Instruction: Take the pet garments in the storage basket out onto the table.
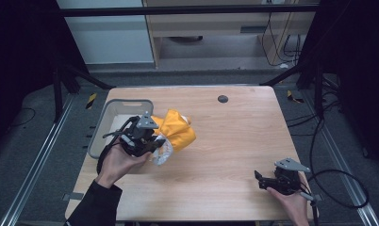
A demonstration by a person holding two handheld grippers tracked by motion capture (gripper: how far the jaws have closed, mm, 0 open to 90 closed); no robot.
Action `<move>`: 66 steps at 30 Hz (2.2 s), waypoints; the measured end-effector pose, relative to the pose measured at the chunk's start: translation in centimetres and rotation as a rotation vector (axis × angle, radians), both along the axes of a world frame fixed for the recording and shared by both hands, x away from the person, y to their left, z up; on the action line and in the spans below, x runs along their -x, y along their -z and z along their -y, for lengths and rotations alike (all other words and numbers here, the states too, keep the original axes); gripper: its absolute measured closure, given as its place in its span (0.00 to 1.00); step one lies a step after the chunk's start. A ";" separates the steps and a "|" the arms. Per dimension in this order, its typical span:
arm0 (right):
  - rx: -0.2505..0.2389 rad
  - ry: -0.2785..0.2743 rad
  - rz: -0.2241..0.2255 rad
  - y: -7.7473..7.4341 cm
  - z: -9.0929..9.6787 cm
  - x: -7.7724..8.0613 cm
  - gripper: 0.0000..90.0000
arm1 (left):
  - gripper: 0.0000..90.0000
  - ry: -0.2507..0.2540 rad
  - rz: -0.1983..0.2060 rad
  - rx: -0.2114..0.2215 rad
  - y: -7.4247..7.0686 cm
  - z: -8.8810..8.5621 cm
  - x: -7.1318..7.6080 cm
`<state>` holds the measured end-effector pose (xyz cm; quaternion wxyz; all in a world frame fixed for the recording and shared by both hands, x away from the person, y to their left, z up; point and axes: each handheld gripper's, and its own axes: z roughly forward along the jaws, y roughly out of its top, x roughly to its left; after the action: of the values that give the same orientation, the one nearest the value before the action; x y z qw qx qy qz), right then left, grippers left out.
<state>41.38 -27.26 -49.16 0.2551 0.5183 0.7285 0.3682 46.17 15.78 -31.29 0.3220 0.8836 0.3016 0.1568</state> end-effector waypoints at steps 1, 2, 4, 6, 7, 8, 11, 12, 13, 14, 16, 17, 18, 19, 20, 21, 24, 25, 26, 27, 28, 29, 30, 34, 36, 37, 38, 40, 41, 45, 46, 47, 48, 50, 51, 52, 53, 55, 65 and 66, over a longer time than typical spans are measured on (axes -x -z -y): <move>0.000 0.000 0.000 0.0 0.0 0.0 0.08 | 0.91 0.005 -0.002 -0.001 0.1 0.2 0.0; 0.000 0.000 0.000 0.0 0.0 0.0 0.08 | 0.91 0.011 -0.004 -0.003 0.2 0.4 0.0; 0.003 0.000 0.001 0.0 0.0 0.0 0.08 | 0.91 0.020 -0.007 -0.006 0.5 0.7 0.0; 0.003 0.000 0.001 0.0 0.0 0.0 0.08 | 0.91 0.026 -0.010 -0.009 0.7 1.0 0.0; 0.001 0.000 0.001 0.0 0.0 0.0 0.08 | 0.91 0.033 -0.013 -0.013 0.8 1.1 0.0; 0.004 0.000 0.001 0.0 0.0 0.0 0.08 | 0.91 0.034 -0.015 -0.012 0.9 1.3 0.0; 0.004 -0.001 0.001 0.0 0.0 0.0 0.08 | 0.91 0.048 -0.024 -0.014 1.3 1.7 -0.1; 0.003 0.000 0.001 0.0 0.0 0.0 0.08 | 0.91 0.050 -0.026 -0.014 1.5 1.9 -0.1; 0.003 0.000 0.002 0.0 0.0 0.0 0.08 | 0.91 0.054 -0.027 -0.015 1.6 2.0 -0.1; 0.003 0.000 0.002 0.0 0.0 0.0 0.08 | 0.91 0.058 -0.031 -0.016 1.7 2.2 -0.1; 0.005 0.000 0.002 0.0 0.0 -0.1 0.08 | 0.91 0.063 -0.034 -0.021 1.9 2.4 -0.1; 0.005 -0.001 0.002 0.0 0.0 -0.1 0.08 | 0.91 0.067 -0.037 -0.022 2.1 2.5 -0.1; 0.004 0.000 0.002 0.0 0.0 -0.1 0.08 | 0.91 0.073 -0.039 -0.028 2.2 2.6 -0.1; 0.004 0.000 0.002 0.0 0.0 -0.1 0.08 | 0.91 0.076 -0.041 -0.026 2.3 2.7 -0.1; 0.005 0.000 0.002 0.0 0.0 -0.1 0.08 | 0.91 0.079 -0.044 -0.023 2.4 2.8 -0.1; 0.005 0.000 0.003 0.0 0.0 -0.1 0.08 | 0.91 0.084 -0.045 -0.028 2.5 2.9 -0.1; 0.005 0.000 0.003 0.0 0.0 -0.1 0.08 | 0.91 0.091 -0.053 -0.036 2.9 3.2 -0.2; 0.005 0.000 0.003 0.0 0.0 -0.1 0.08 | 0.91 0.092 -0.054 -0.038 3.1 3.3 -0.2; 0.006 0.000 0.002 0.0 0.0 -0.1 0.08 | 0.91 0.094 -0.054 -0.041 3.3 3.4 -0.2; 0.006 0.000 0.002 0.0 0.0 -0.1 0.08 | 0.91 0.097 -0.057 -0.042 3.4 3.6 -0.2; 0.006 0.000 0.002 0.1 0.0 -0.1 0.08 | 0.91 0.099 -0.060 -0.045 3.6 3.7 -0.3; 0.004 0.000 0.001 0.0 0.0 -0.1 0.08 | 0.91 0.103 -0.063 -0.046 3.8 3.8 -0.3; 0.002 0.001 -0.001 0.0 0.0 0.0 0.08 | 0.91 0.105 -0.064 -0.048 4.0 4.0 -0.3; 0.001 0.002 -0.002 0.0 0.0 0.0 0.08 | 0.91 0.121 -0.076 -0.059 4.7 4.6 -0.4; 0.002 0.002 -0.002 0.0 0.0 0.0 0.08 | 0.91 0.130 -0.083 -0.064 5.0 4.9 -0.4; 0.003 0.001 -0.002 0.0 0.0 0.0 0.08 | 0.91 0.132 -0.084 -0.064 5.2 5.1 -0.4; 0.004 0.001 -0.002 0.0 0.0 0.0 0.08 | 0.91 0.137 -0.087 -0.068 5.3 5.2 -0.4; 0.003 0.002 -0.001 0.0 0.0 0.0 0.08 | 0.91 0.143 -0.092 -0.070 5.6 5.5 -0.4; 0.003 0.003 -0.001 0.0 0.0 0.0 0.08 | 0.91 0.147 -0.094 -0.069 5.8 5.6 -0.4; 0.004 0.002 0.000 0.0 0.0 0.0 0.08 | 0.91 0.162 -0.107 -0.077 6.5 6.3 -0.3; 0.005 0.002 0.000 0.0 0.0 0.0 0.08 | 0.91 0.164 -0.108 -0.083 6.7 6.4 -0.3; 0.005 0.003 0.000 0.0 0.0 0.0 0.08 | 0.91 0.168 -0.112 -0.082 6.9 6.6 -0.3; 0.006 0.002 0.000 0.0 0.0 0.0 0.08 | 0.91 0.172 -0.116 -0.087 7.1 6.7 -0.3; 0.006 0.002 0.000 0.0 0.0 0.0 0.08 | 0.91 0.177 -0.123 -0.090 7.6 7.0 -0.3; 0.007 0.003 0.000 0.0 0.0 0.0 0.08 | 0.91 0.181 -0.126 -0.095 7.8 7.2 -0.3; 0.007 0.003 -0.001 0.0 0.0 0.0 0.08 | 0.91 0.185 -0.128 -0.101 8.0 7.3 -0.2; 0.007 0.003 -0.001 0.0 0.0 0.0 0.08 | 0.91 0.191 -0.129 -0.108 8.2 7.5 -0.2; 0.008 0.003 0.000 0.0 0.0 0.0 0.08 | 0.91 0.196 -0.130 -0.112 8.6 7.7 -0.2; 0.010 0.001 0.000 0.1 0.0 0.0 0.08 | 0.90 0.211 -0.146 -0.124 10.0 8.5 -0.1; 0.009 0.001 0.000 0.1 0.0 0.0 0.08 | 0.90 0.214 -0.149 -0.126 10.1 8.6 -0.2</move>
<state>41.41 -27.25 -49.22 0.2576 0.5176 0.7299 0.3645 46.33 7.22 -41.42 0.2574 0.9384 0.2181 0.0742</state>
